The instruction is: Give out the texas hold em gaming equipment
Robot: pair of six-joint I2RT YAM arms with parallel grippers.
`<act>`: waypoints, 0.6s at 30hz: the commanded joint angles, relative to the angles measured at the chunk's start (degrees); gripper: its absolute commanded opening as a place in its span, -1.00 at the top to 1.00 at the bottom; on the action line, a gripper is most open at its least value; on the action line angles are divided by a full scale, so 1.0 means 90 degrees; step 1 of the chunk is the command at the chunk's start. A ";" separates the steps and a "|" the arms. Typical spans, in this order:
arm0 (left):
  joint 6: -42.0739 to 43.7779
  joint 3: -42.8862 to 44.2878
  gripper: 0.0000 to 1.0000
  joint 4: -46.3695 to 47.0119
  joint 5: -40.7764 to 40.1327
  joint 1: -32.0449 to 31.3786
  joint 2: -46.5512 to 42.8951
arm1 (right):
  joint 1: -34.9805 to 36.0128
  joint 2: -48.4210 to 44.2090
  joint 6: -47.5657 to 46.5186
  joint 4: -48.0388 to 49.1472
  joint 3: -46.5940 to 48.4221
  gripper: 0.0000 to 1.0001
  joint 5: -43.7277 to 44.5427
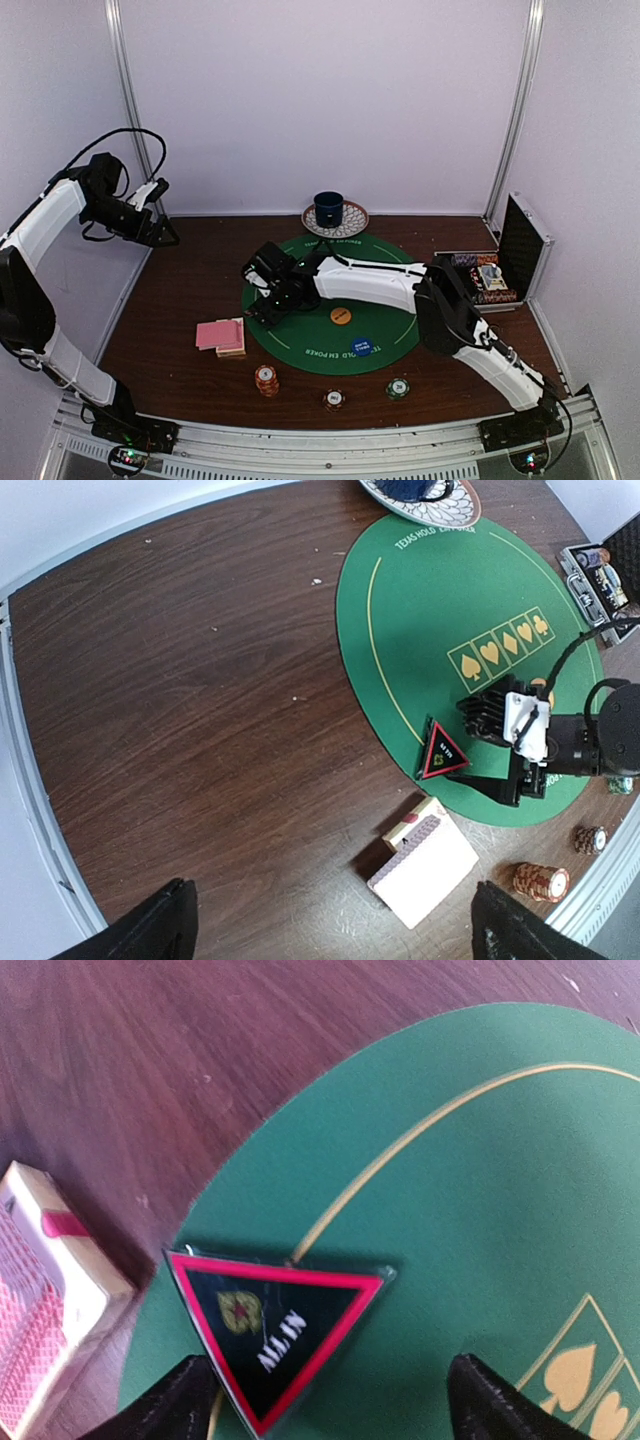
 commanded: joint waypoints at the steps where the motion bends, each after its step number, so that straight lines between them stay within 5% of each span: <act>1: 0.0151 0.0203 -0.95 -0.0113 0.0077 0.0013 -0.0201 | -0.0030 -0.0991 -0.0037 0.0268 -0.0704 -0.78 0.0350; 8: 0.0251 0.0188 -0.95 -0.0219 0.0092 0.0014 -0.0256 | -0.0066 -0.2697 0.0230 0.0681 -0.2850 -0.99 0.0725; 18: 0.0328 0.0158 -0.95 -0.0260 0.0197 0.0014 -0.0218 | -0.0408 -0.4252 0.1193 0.0892 -0.5508 -0.99 0.0654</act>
